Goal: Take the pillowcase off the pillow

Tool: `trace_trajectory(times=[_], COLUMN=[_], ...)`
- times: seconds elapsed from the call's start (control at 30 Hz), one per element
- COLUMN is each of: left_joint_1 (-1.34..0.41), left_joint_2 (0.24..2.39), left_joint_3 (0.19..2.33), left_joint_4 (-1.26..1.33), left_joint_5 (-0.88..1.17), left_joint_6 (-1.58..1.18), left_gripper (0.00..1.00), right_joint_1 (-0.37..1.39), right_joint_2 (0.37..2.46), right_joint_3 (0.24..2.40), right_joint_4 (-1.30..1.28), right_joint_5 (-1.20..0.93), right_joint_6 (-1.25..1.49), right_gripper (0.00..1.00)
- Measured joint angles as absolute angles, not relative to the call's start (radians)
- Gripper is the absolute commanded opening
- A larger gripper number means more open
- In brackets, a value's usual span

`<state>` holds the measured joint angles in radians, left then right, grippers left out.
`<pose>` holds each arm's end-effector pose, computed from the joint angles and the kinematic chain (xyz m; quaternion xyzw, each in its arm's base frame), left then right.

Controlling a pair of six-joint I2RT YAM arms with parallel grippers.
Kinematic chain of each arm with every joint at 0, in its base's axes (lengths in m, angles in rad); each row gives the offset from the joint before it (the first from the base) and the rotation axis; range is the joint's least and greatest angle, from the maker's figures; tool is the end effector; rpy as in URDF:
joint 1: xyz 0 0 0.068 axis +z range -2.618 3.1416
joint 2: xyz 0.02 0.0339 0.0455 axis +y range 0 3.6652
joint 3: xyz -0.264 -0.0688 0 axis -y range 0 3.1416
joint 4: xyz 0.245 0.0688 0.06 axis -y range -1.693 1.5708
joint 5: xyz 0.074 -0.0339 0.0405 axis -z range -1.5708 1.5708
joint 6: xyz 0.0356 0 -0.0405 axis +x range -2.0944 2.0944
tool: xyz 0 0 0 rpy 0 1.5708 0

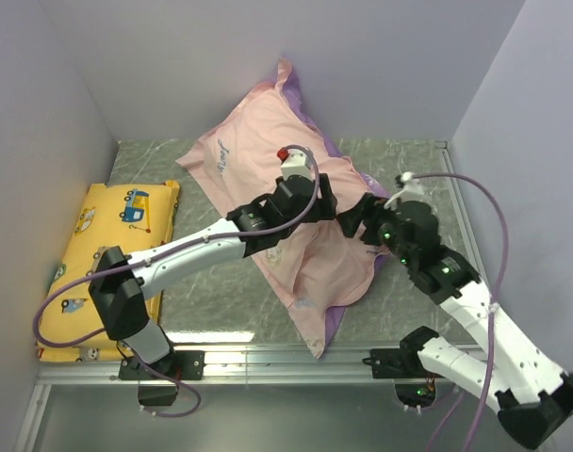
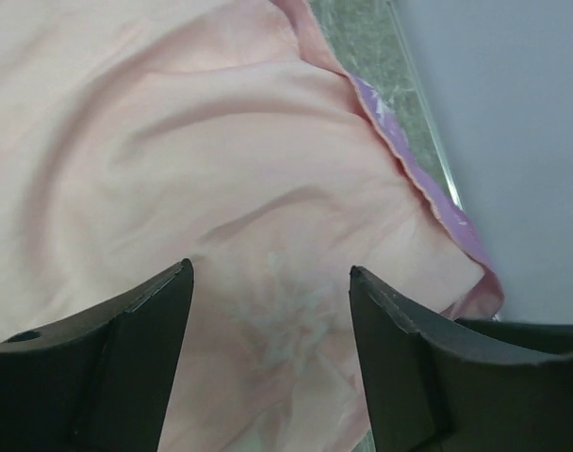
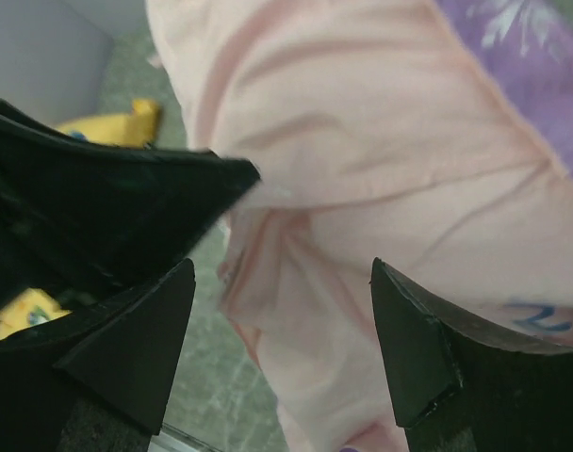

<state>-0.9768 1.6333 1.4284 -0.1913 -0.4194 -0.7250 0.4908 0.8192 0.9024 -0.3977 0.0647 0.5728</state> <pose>0.2285 -0.3125 0.3448 -0.0122 0.8222 -0.2932 0.4876 0.1625 0.0843 0.3527 0.0521 0.8072 0.2753 0.5195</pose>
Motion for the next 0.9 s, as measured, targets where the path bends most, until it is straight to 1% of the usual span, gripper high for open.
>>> trace_trajectory(times=[0.1,0.2,0.23,0.27,0.43,0.47,0.5,0.6,0.73,0.83,0.9], left_joint_1=[-0.976,-0.976,-0.976,-0.976,-0.976,-0.977,-0.978,-0.993,-1.014,-1.016,-1.016], left_joint_2=[1.576,1.483,1.451,1.422,1.299,1.28,1.27,1.264,1.283,1.308,1.338], left_joint_3=[1.38,1.28,1.248,1.221,1.086,1.057,1.037,0.99,0.98,0.98,0.984], left_joint_4=[-0.218,-0.229,-0.239,-0.249,-0.238,-0.229,-0.221,-0.196,-0.184,-0.172,-0.17], left_joint_5=[-0.451,-0.462,-0.462,-0.461,-0.422,-0.406,-0.394,-0.361,-0.349,-0.348,-0.361], left_joint_6=[-0.722,-0.723,-0.723,-0.723,-0.723,-0.723,-0.723,-0.72,-0.719,-0.719,-0.72], left_gripper=[0.75,0.76,0.75,0.75,0.76,0.77,0.77,0.77,0.76,0.73,0.68], right_joint_1=[0.627,0.733,0.754,0.768,0.789,0.79,0.792,0.798,0.817,0.823,0.823], right_joint_2=[0.868,0.93,0.948,0.963,0.987,0.991,0.995,1.005,0.991,0.957,0.946], right_joint_3=[0.892,0.892,0.892,0.89,0.852,0.849,0.849,0.849,0.835,0.804,0.795], right_joint_4=[-0.408,-0.406,-0.406,-0.405,-0.385,-0.381,-0.38,-0.37,-0.356,-0.35,-0.351], right_joint_5=[0.167,0.259,0.284,0.306,0.377,0.385,0.395,0.411,0.434,0.439,0.441], right_joint_6=[0.58,0.588,0.591,0.596,0.616,0.617,0.619,0.621,0.625,0.626,0.628], right_gripper=[0.82,0.82,0.81,0.76,0.69,0.65,0.63,0.62,0.63,0.63,0.63])
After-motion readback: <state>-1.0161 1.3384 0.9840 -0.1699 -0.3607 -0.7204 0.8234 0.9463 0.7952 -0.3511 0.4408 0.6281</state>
